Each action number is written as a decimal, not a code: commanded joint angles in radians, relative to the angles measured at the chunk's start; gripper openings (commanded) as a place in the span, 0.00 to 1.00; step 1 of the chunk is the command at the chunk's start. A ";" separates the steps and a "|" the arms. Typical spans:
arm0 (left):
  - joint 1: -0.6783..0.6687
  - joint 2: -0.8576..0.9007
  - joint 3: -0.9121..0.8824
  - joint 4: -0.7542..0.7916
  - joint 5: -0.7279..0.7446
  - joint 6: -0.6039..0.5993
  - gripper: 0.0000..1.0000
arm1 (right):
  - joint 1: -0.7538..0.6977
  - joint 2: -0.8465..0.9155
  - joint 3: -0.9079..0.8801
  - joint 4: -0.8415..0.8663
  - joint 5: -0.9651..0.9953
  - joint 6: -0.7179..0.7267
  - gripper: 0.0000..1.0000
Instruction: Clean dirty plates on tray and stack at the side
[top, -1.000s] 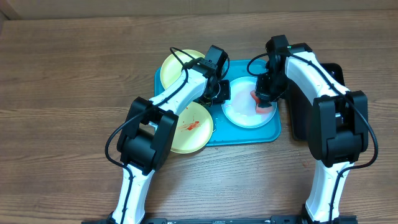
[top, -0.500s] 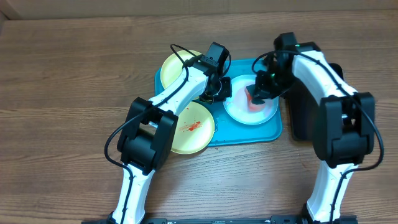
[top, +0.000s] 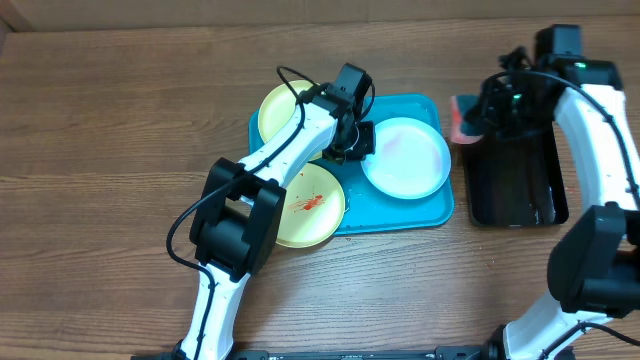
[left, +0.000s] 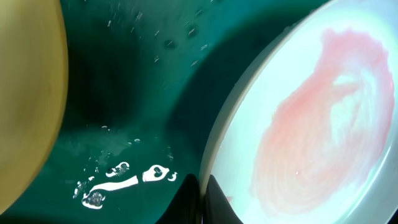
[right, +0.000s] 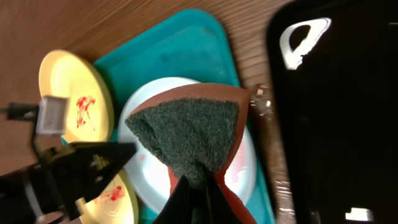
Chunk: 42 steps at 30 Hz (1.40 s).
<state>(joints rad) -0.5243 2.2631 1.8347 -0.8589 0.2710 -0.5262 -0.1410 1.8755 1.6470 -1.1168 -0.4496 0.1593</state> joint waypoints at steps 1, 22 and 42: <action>-0.006 -0.040 0.102 -0.043 -0.039 0.059 0.04 | -0.035 -0.012 -0.002 -0.005 -0.015 -0.008 0.04; 0.071 -0.255 0.236 -0.314 -0.257 0.183 0.04 | -0.049 -0.012 -0.002 -0.026 0.053 -0.011 0.04; -0.055 -0.219 0.206 -0.269 -0.753 0.159 0.04 | -0.052 -0.012 -0.002 -0.045 0.106 -0.011 0.04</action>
<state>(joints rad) -0.5438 2.0338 2.0445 -1.1423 -0.3431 -0.3626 -0.1940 1.8767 1.6463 -1.1652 -0.3508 0.1558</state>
